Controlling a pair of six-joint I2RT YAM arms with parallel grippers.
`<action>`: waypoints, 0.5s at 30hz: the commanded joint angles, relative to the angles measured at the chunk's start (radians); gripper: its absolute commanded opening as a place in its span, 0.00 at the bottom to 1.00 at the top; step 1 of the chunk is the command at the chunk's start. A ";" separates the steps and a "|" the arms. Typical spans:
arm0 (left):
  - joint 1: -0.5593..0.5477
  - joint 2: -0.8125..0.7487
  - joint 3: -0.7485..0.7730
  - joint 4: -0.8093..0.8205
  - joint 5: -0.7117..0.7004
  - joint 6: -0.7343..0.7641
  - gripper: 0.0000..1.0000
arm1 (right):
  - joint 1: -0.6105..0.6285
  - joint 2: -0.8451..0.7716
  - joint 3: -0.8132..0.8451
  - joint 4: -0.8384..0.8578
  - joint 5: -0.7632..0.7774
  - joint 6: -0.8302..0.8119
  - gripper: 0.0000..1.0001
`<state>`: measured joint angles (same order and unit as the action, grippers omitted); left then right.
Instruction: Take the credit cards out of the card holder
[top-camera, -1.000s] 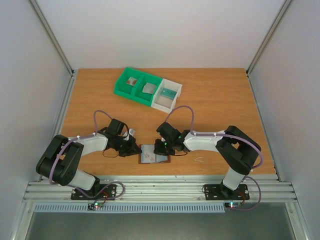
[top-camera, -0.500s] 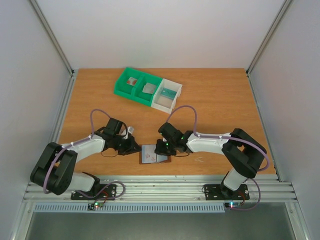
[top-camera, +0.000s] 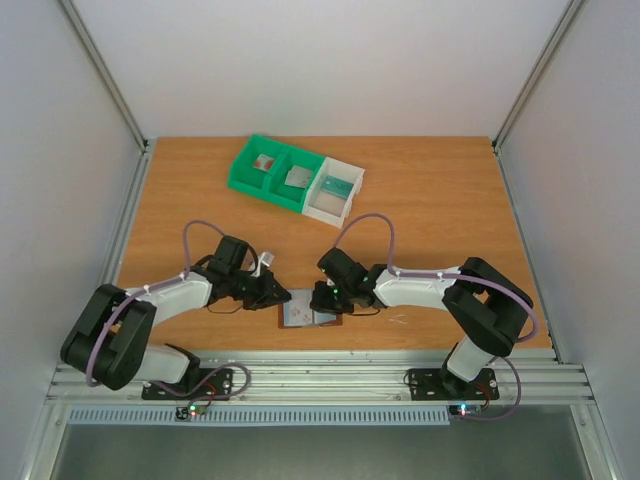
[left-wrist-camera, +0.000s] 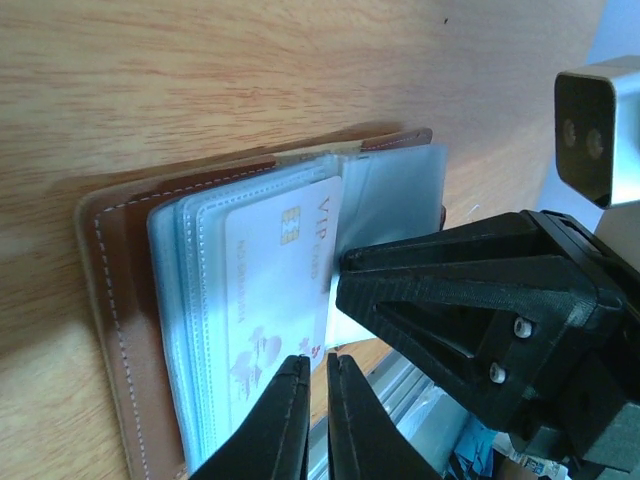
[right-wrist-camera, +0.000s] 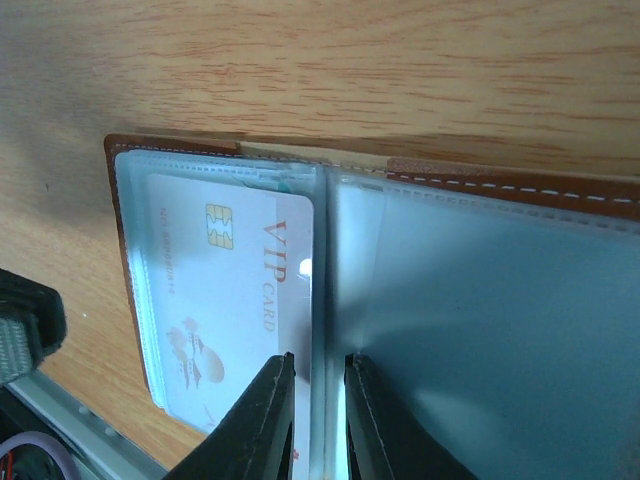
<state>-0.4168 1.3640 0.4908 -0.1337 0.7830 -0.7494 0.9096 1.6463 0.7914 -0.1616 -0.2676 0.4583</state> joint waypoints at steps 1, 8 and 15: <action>-0.022 0.041 -0.004 0.062 0.010 -0.003 0.07 | 0.009 0.000 -0.012 0.029 0.000 0.013 0.16; -0.022 0.090 -0.001 0.034 -0.041 0.044 0.06 | 0.010 0.012 -0.014 0.055 -0.015 0.017 0.16; -0.022 0.114 -0.001 -0.004 -0.090 0.074 0.03 | 0.011 0.024 -0.015 0.064 -0.018 0.017 0.16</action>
<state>-0.4339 1.4773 0.4908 -0.1242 0.7383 -0.7197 0.9100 1.6554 0.7826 -0.1196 -0.2825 0.4702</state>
